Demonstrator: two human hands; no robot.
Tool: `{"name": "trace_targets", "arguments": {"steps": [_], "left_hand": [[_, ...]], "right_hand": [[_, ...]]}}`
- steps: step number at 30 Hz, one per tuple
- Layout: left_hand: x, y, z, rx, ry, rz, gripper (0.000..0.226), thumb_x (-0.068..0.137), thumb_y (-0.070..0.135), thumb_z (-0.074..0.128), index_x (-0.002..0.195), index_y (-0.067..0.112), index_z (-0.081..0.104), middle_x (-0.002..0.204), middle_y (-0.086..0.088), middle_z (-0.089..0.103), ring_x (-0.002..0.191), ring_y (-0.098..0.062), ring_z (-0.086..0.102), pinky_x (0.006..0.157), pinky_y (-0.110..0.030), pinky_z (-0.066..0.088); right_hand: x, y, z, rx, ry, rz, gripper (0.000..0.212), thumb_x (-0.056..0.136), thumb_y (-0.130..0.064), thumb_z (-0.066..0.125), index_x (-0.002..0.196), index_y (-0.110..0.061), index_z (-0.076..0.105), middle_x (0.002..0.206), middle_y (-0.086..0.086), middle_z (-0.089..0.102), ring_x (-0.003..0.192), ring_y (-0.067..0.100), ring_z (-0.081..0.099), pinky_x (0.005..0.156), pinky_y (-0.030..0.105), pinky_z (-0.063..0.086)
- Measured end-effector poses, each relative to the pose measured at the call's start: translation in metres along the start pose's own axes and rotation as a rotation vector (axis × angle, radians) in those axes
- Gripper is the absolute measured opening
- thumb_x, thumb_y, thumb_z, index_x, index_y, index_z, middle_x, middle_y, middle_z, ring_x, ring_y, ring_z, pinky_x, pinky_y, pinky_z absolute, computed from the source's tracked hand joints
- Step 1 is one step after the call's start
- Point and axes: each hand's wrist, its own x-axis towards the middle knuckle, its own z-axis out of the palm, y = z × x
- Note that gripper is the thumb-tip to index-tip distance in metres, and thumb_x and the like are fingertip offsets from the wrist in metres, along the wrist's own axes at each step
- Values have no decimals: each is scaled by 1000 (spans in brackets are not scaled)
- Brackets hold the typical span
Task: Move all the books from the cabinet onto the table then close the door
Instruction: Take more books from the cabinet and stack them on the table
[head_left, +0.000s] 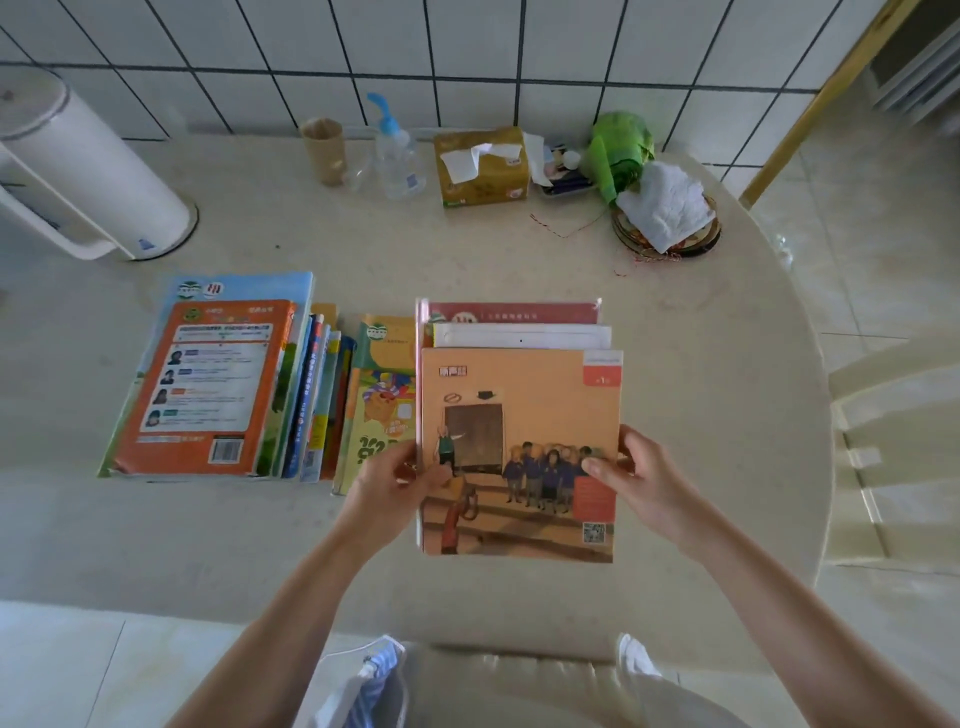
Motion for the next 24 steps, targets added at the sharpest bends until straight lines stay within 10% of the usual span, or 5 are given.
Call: {"name": "trace_targets", "arguments": {"steps": [17,24], "left_hand": [[66,-28,-63,-135,235,-356,25,101,19,43,123,17,55,107,-6,67,87,-21,68,68,-36,60],[74,-42,-62,-42,204,-344,28,100,17,45,127,16,49,115,-6,63,91,-18,66,62,-26,55]], "right_hand": [[106,-81,99,2,-5,357,23,97,-32,52,103,-10,57,101,10,64,92,23,62,87,41,52],[120,-84,109,28,-18,403,16,98,-24,49,103,-10,56,99,10,64,91,24,63,78,35,50]]}}
